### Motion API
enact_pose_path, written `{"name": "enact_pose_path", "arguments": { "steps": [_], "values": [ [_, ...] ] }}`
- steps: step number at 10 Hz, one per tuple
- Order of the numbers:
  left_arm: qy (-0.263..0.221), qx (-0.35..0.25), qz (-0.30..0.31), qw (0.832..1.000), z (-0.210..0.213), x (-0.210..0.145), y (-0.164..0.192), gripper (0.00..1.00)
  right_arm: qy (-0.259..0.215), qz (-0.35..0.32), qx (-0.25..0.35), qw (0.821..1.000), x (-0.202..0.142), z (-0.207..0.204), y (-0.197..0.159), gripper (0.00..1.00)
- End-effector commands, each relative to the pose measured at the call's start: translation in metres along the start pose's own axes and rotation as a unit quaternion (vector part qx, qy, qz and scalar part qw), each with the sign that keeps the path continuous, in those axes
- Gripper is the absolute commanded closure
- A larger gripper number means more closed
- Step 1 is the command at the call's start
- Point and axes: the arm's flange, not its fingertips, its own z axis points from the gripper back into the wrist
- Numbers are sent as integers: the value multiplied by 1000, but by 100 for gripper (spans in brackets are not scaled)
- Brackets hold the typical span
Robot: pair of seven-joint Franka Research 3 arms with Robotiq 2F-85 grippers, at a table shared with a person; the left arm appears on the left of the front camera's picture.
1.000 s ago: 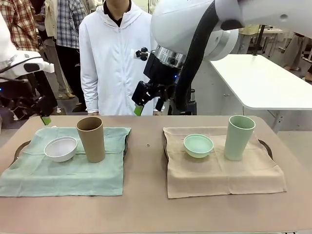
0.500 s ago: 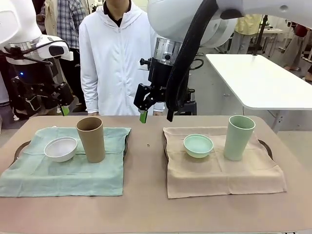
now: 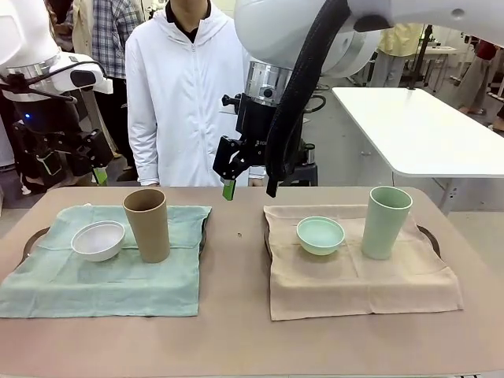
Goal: Set up a tray with a mat and arrange the tableware.
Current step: Place the Picnic Bowl and Reusable plastic cup back onto the Handle tray in front of the human's position.
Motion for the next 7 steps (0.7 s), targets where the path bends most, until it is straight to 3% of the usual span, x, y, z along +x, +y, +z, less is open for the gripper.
{"name": "enact_pose_path", "arguments": {
  "steps": [1, 7],
  "values": [
    [-9, 1, -9, 1000, -3, -4, 2, 0, -5, 8, 3, 1000, 1, -1, -1, 0],
    [-9, 1, -9, 1000, -3, -4, 2, 0, -5, 8, 3, 1000, 1, -1, -1, 0]
  ]
}}
